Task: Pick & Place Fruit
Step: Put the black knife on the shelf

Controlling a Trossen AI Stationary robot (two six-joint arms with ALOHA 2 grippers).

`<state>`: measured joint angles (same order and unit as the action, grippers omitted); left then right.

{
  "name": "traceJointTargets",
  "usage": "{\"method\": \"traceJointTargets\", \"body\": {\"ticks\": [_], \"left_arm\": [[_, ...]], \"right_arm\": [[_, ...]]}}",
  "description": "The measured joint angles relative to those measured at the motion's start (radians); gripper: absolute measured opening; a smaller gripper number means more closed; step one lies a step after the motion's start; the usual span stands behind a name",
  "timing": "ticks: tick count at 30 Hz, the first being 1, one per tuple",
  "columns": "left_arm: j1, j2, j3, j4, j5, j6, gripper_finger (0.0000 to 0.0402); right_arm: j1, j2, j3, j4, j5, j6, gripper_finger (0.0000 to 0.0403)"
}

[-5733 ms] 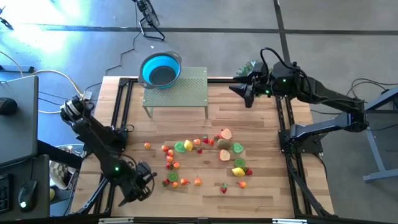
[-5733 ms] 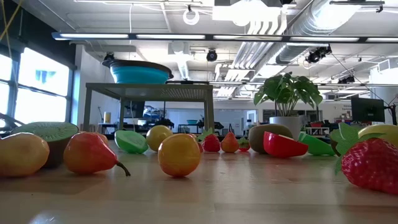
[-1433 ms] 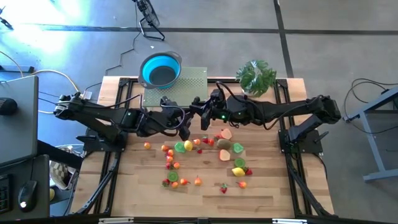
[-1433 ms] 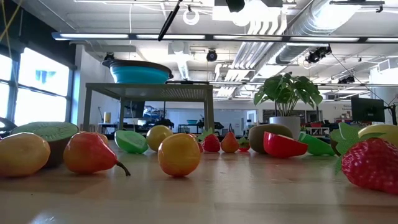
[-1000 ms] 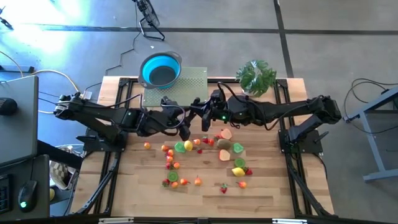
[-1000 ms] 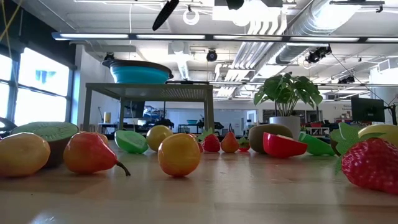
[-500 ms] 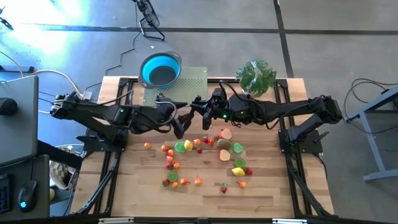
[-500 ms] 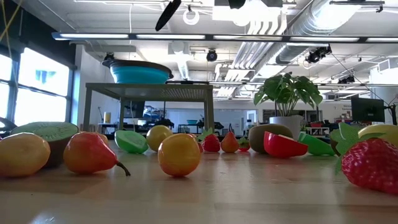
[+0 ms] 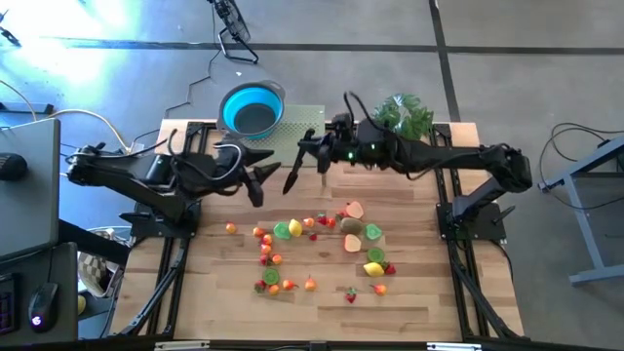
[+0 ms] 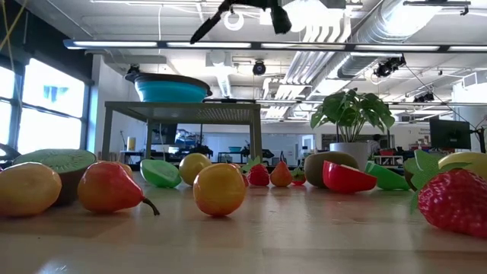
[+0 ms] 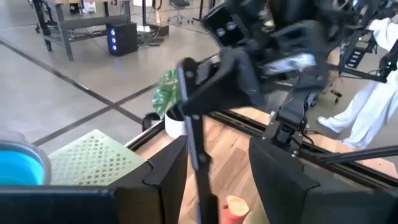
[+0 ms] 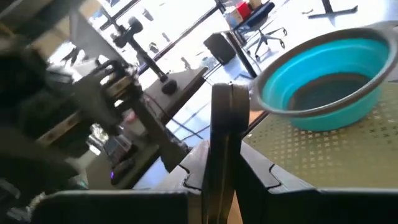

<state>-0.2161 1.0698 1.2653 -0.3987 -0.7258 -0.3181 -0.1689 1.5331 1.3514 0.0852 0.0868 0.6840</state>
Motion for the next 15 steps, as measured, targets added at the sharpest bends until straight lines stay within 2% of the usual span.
{"method": "traceJointTargets", "body": {"ticks": [12,15], "left_arm": [[0.0,-0.034,0.001,-0.062,-0.003,0.079,0.0143],[0.0,-0.034,0.001,-0.061,-0.045,0.102,0.014]], "right_arm": [[-0.244,0.086,0.001,0.037,-0.231,0.211,0.004],[-0.298,0.123,-0.001,0.057,-0.307,0.272,0.004]]}}
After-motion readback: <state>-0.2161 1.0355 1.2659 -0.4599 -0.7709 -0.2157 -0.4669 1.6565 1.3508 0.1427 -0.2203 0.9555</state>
